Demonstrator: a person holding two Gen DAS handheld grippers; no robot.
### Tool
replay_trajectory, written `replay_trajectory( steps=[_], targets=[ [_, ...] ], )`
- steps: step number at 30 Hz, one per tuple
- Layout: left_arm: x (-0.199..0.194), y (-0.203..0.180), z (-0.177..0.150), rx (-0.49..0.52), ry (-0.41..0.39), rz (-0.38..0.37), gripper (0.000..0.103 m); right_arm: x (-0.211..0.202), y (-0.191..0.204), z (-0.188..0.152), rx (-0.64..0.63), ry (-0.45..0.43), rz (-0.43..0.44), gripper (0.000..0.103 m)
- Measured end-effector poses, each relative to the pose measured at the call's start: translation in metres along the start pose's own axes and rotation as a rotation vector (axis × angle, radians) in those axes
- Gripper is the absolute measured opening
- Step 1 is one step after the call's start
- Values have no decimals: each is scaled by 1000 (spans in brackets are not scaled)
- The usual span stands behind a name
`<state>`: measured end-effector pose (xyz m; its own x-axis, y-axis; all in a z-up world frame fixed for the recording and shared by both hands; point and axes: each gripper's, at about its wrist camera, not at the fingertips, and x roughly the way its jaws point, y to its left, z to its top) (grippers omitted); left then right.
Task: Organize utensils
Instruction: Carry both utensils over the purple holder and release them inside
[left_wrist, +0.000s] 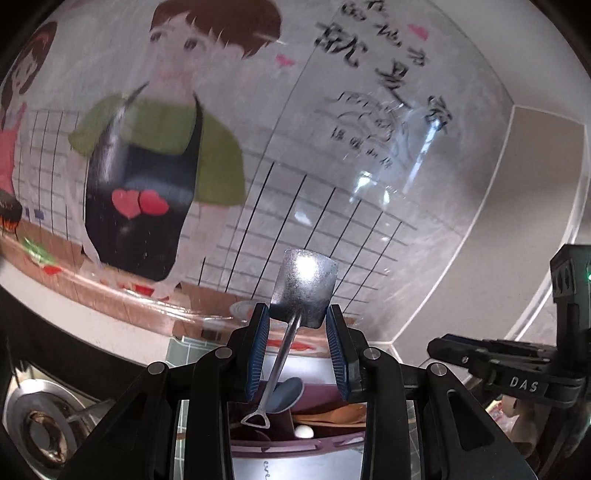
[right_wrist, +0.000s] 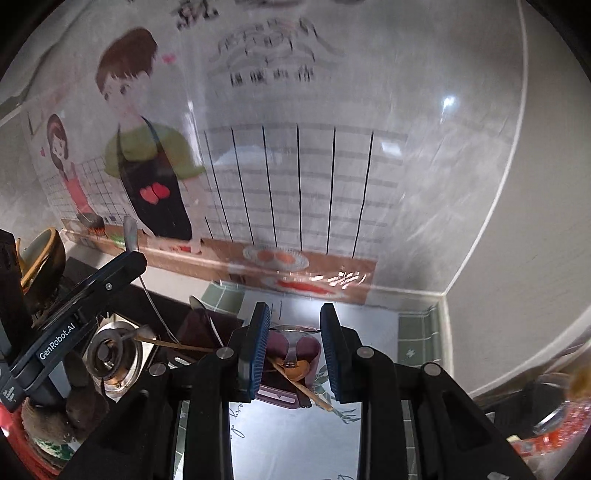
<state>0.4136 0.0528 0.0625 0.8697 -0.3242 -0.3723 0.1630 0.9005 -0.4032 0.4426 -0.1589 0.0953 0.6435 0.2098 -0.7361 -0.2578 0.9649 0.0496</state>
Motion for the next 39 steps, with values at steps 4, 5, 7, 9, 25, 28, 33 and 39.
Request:
replay_trajectory(
  steps=[4,5,7,9,25,28,33,39],
  targets=[
    [20,6,-11,-4,28,4,33,26,-1,-5,5,39,8,26],
    [25,6,-14,-1,38,9,33,32,-1,-7,5,49,12,26],
    [33,8,-24,10,61,25,33,43,-1,-10,6,69,21,26],
    [40,12,-33,16,81,41,33,52,-1,-15,4,86,19,26],
    [52,30,-60,5,153,104,43,90,-6,-50,0,162,25,31],
    [29,25,-54,14,125,125,49,69,-14,-51,53,114,51,42],
    [-33,16,-53,39,69,178,52,7,-20,-63,110,-35,51,54],
    [-123,-4,-81,174,-3,217,52,-94,-8,-115,123,-341,-64,97]
  ],
)
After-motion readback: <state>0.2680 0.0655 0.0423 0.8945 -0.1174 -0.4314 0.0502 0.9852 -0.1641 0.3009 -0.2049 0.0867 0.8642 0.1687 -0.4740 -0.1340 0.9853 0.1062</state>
